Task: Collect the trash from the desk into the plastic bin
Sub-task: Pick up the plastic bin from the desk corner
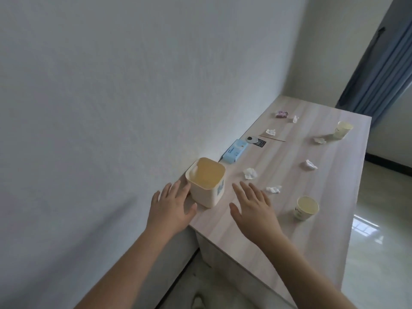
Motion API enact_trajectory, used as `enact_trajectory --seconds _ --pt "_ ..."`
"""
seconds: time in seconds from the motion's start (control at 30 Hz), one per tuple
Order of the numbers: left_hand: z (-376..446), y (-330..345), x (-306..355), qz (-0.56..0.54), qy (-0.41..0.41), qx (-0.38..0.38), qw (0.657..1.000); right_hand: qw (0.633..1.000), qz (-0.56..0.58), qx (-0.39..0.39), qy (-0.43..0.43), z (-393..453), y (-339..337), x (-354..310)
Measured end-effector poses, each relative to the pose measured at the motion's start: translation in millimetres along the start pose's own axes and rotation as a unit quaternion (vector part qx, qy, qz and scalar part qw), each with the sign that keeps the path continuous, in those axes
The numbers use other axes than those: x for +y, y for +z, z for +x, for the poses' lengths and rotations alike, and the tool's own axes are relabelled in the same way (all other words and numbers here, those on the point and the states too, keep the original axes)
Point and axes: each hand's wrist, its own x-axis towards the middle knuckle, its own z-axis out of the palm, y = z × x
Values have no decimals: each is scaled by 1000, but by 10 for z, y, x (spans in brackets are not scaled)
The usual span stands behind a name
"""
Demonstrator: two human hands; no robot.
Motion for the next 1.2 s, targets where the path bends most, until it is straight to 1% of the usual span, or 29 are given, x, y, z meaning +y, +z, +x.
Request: enact_trajectory --seconds 0.13,0.33,0.43,0.53,0.63,0.7,0.77,0.87,0.93,1.0,1.07,1.13,1.2 --pt "275 178 -236 -52 -16 5 999 1000 -4 -13 -10 407 170 -169" --pt "577 472 -403 -116 -28 -23 993 1000 -19 -19 -5 992 357 -261" --pt "708 599 -411 -192 -45 -7 980 999 -36 -28 4 1202 452 -244" --pt "839 786 -400 -286 -76 -35 955 998 -35 -53 20 1359 559 -209" --pt "992 967 -424 -397 -135 -91 904 996 -19 -70 51 1523 635 -154" --pt "1110 1068 -444 -439 -164 -121 875 994 4 -79 81 1646 675 -118" --pt "1223 1151 -464 -461 -182 -133 858 988 37 -96 117 1765 719 -84" --pt "1351 1227 -463 -492 -200 -144 835 970 105 -120 185 1895 808 -63" --pt "1390 1251 -457 -493 -195 -141 836 952 166 -127 226 1922 881 -71" --pt "1406 1279 -465 -500 -182 -142 835 920 251 -142 267 1922 962 -96" --pt "1408 1297 -471 -511 -170 -152 829 882 334 -139 303 1902 997 -105" --pt "1407 1311 -473 -522 -168 -148 823 856 380 -132 325 1899 988 -84" --pt "1401 1306 -461 -530 -170 -139 819 841 404 -138 333 1892 969 -52"
